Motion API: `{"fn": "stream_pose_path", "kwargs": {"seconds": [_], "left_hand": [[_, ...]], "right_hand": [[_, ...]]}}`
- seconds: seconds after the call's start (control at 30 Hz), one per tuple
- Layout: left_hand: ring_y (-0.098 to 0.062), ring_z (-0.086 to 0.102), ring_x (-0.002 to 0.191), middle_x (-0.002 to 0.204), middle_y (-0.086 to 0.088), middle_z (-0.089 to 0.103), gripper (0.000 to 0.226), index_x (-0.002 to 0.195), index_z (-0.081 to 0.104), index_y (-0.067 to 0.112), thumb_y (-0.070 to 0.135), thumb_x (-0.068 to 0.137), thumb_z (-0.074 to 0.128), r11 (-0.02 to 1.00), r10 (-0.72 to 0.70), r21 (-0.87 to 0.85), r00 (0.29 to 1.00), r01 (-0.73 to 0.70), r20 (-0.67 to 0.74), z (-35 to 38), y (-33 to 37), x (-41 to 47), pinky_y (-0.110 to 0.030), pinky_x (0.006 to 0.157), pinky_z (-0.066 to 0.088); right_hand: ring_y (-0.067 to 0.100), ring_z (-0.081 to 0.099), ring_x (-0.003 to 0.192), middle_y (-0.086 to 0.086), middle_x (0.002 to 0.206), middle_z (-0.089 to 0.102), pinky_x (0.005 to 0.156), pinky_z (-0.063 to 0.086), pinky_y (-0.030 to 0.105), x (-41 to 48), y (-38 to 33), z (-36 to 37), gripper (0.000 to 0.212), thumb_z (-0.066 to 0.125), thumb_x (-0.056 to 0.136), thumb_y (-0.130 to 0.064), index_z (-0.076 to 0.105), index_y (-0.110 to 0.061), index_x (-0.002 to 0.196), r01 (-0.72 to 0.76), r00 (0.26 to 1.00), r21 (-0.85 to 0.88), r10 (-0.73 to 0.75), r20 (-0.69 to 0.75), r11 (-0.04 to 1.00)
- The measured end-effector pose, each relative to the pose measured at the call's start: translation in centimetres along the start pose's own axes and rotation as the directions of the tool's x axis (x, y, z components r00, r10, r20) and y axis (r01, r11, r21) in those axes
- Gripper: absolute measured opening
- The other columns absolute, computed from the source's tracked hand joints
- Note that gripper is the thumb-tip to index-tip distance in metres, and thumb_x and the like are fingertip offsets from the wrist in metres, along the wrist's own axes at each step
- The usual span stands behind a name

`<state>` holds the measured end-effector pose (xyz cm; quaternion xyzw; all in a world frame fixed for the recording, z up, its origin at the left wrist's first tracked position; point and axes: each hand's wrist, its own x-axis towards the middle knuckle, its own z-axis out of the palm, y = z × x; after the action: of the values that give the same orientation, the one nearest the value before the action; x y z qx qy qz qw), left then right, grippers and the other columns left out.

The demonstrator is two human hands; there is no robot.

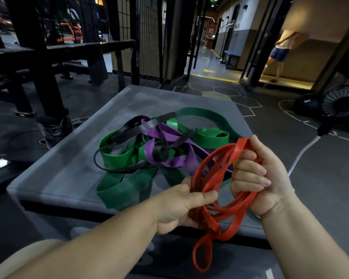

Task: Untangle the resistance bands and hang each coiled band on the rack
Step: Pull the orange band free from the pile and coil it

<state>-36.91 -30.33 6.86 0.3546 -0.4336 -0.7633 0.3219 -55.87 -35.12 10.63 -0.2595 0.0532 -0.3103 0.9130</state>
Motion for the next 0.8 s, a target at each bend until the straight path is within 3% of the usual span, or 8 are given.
{"fn": "stream_pose_path", "kwargs": {"seconds": [0.13, 0.27, 0.37, 0.43, 0.57, 0.67, 0.73, 0.8], "left_hand": [[-0.021, 0.064, 0.07, 0.08, -0.004, 0.067, 0.034, 0.101, 0.06, 0.02, 0.04, 0.075, 0.066, 0.999, 0.036, -0.01, 0.997, -0.037, -0.069, 0.5, 0.1, 0.2, -0.039, 0.074, 0.053], [-0.022, 0.066, 0.077, 0.087, -0.007, 0.068, 0.04, 0.104, 0.063, 0.017, 0.045, 0.077, 0.072, 0.996, 0.029, -0.081, 1.0, -0.029, -0.006, 0.7, 0.2, 0.2, -0.039, 0.079, 0.056], [-0.009, 0.063, 0.076, 0.089, 0.007, 0.069, 0.052, 0.109, 0.055, 0.026, 0.042, 0.065, 0.078, 0.998, 0.004, 0.07, 0.999, -0.007, 0.041, 1.2, -0.5, 0.0, -0.022, 0.068, 0.048], [-0.003, 0.058, 0.078, 0.09, 0.015, 0.067, 0.058, 0.111, 0.056, 0.031, 0.037, 0.058, 0.079, 0.981, -0.021, 0.195, 0.997, 0.006, 0.077, 1.7, -1.2, -0.1, -0.02, 0.068, 0.04], [-0.004, 0.059, 0.059, 0.068, 0.006, 0.067, 0.014, 0.092, 0.065, 0.022, 0.016, 0.082, 0.072, 0.983, -0.057, 0.177, 0.994, 0.04, 0.09, 2.4, -1.5, -0.1, -0.015, 0.059, 0.044], [-0.007, 0.044, 0.053, 0.058, 0.004, 0.055, 0.018, 0.083, 0.066, 0.019, 0.036, 0.078, 0.067, 0.965, -0.075, 0.252, 0.997, 0.071, 0.007, 1.8, -0.7, -0.1, -0.016, 0.047, 0.031], [-0.009, 0.041, 0.052, 0.057, 0.004, 0.05, 0.019, 0.077, 0.069, 0.018, 0.035, 0.085, 0.066, 0.955, -0.064, 0.28, 0.991, 0.094, -0.116, 1.0, 0.2, 0.0, -0.02, 0.047, 0.028], [-0.01, 0.043, 0.052, 0.056, 0.005, 0.05, 0.017, 0.073, 0.068, 0.015, 0.029, 0.083, 0.067, 0.889, 0.039, 0.449, 0.962, 0.089, -0.269, 0.1, 1.1, -0.3, -0.023, 0.049, 0.031]], "right_hand": [[0.008, 0.039, 0.041, -0.006, 0.051, 0.039, 0.046, 0.041, 0.023, -0.6, -0.5, 0.2, 0.059, 0.037, 0.101, -0.052, 0.059, -0.009, 0.067, -0.005, 1.0, -0.012, 0.005, -0.005, 1.0], [0.007, 0.038, 0.041, -0.008, 0.052, 0.041, 0.046, 0.044, 0.025, -0.8, -0.7, 0.1, 0.06, 0.035, 0.101, -0.052, 0.057, -0.009, 0.065, 0.07, 0.997, 0.076, -0.069, -0.021, 0.995], [0.006, 0.04, 0.042, -0.007, 0.052, 0.042, 0.046, 0.044, 0.026, -0.8, -0.9, 0.2, 0.058, 0.038, 0.101, -0.052, 0.057, -0.008, 0.068, 0.082, 0.997, 0.14, -0.082, -0.009, 0.987], [0.007, 0.041, 0.042, -0.006, 0.053, 0.042, 0.047, 0.043, 0.025, -0.9, -1.1, 0.3, 0.057, 0.039, 0.101, -0.051, 0.057, -0.007, 0.069, 0.087, 0.996, 0.134, -0.088, 0.001, 0.987], [0.006, 0.039, 0.041, -0.007, 0.05, 0.041, 0.045, 0.043, 0.025, -1.4, -1.7, 0.6, 0.056, 0.039, 0.101, -0.05, 0.056, -0.009, 0.067, 0.119, 0.993, 0.093, -0.117, -0.022, 0.989], [0.006, 0.038, 0.039, 0.001, 0.046, 0.051, 0.043, 0.045, 0.027, -2.1, -2.5, 0.1, 0.06, 0.039, 0.101, -0.052, 0.057, -0.009, 0.064, 0.137, 0.988, 0.066, -0.131, -0.083, 0.988], [0.007, 0.038, 0.04, 0.005, 0.05, 0.059, 0.045, 0.048, 0.03, -2.6, -3.2, -0.5, 0.061, 0.039, 0.1, -0.052, 0.059, -0.007, 0.064, 0.131, 0.987, 0.063, -0.125, -0.097, 0.989], [0.009, 0.04, 0.042, 0.008, 0.055, 0.063, 0.048, 0.049, 0.032, -3.1, -3.9, -0.9, 0.061, 0.038, 0.101, -0.052, 0.061, -0.005, 0.068, 0.12, 0.99, 0.043, -0.116, -0.08, 0.992]]}}
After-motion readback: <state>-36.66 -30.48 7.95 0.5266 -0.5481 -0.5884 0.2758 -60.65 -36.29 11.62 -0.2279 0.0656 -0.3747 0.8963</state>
